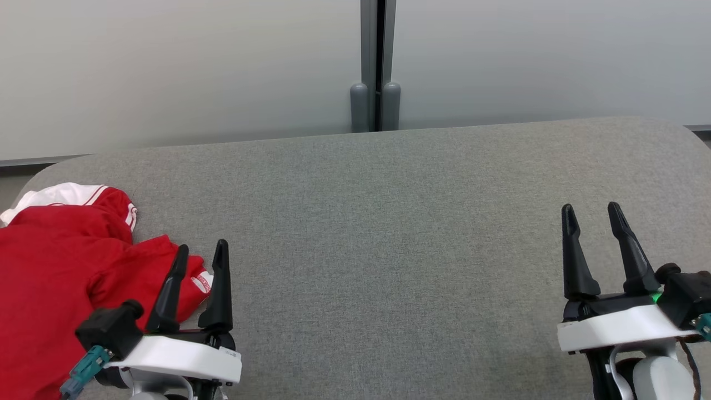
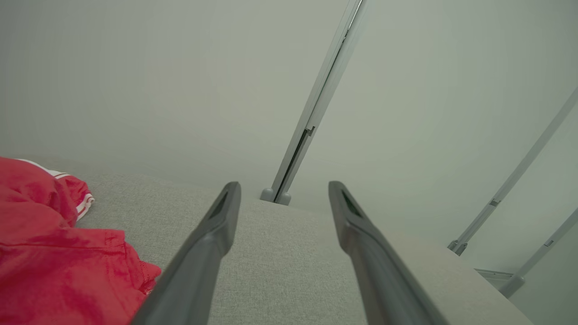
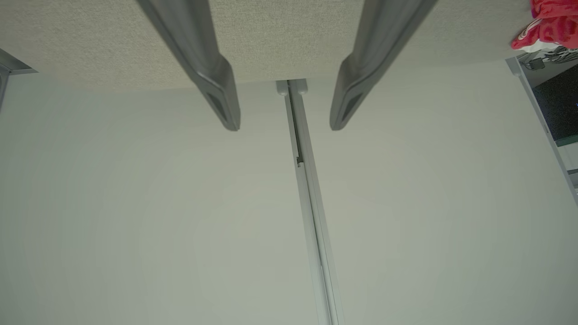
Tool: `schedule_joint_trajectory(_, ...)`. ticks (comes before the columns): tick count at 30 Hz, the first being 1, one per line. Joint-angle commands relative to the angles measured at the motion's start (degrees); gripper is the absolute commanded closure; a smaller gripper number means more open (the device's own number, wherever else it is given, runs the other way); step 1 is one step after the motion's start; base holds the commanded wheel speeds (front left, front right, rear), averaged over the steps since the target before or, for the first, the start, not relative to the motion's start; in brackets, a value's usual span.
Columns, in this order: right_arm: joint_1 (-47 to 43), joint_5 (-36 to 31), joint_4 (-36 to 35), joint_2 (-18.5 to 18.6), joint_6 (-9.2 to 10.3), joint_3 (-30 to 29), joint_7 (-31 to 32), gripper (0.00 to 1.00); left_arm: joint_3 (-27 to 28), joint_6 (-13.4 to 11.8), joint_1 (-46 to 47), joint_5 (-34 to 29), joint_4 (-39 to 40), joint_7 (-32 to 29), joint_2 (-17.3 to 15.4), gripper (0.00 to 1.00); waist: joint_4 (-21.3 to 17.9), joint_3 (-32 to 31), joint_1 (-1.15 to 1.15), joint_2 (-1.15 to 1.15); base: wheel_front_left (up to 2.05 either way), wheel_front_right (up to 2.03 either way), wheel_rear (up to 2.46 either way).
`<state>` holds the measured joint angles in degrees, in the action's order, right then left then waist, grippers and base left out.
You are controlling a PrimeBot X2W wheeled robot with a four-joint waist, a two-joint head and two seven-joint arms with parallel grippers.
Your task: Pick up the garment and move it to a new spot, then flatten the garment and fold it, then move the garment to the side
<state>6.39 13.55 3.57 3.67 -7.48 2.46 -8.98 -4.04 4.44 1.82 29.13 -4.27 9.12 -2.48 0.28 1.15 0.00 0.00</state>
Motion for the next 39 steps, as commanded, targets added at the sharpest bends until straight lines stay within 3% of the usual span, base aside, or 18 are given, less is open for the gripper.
schedule_joint_trajectory(1, 0.0, -1.8, 0.1, 0.1, -0.01, -0.2, -0.6, 0.00, -0.5, -0.5, 0.3, -2.0, 0.1, 0.5, -0.3, 0.00, 0.0, 0.0, 0.00, 0.00, 0.00, 0.00, 0.00)
schedule_joint_trajectory(10, -0.4, -7.6, 2.2, -0.6, -0.02, -0.3, -1.9, 0.00, -2.3, -3.1, 0.2, -8.9, -0.6, 1.7, -0.4, 0.00, 0.2, 0.0, 0.00, 0.00, 0.00, 0.00, 0.00)
schedule_joint_trajectory(20, -0.8, -12.3, 3.0, -0.8, -0.02, 0.5, -3.0, 0.00, -4.0, -3.3, -0.3, -15.0, -2.1, 2.8, -0.5, 0.00, 0.1, -0.3, 0.00, 0.00, 0.00, 0.00, 0.00)
schedule_joint_trajectory(28, -1.5, -3.8, 3.7, -0.8, -0.01, 1.6, -4.1, 0.00, -2.9, -2.0, -1.3, -11.4, -3.8, 3.9, -0.5, 0.00, -0.2, -0.5, 0.00, 0.00, 0.00, 0.00, 0.00)
schedule_joint_trajectory(39, -1.1, -1.2, 8.3, -0.7, -0.01, 3.1, -5.4, 0.00, -4.0, -2.2, -1.8, -12.6, -7.5, 5.1, -0.5, 0.00, -0.3, -0.7, 0.00, 0.00, 0.00, 0.00, 0.00)
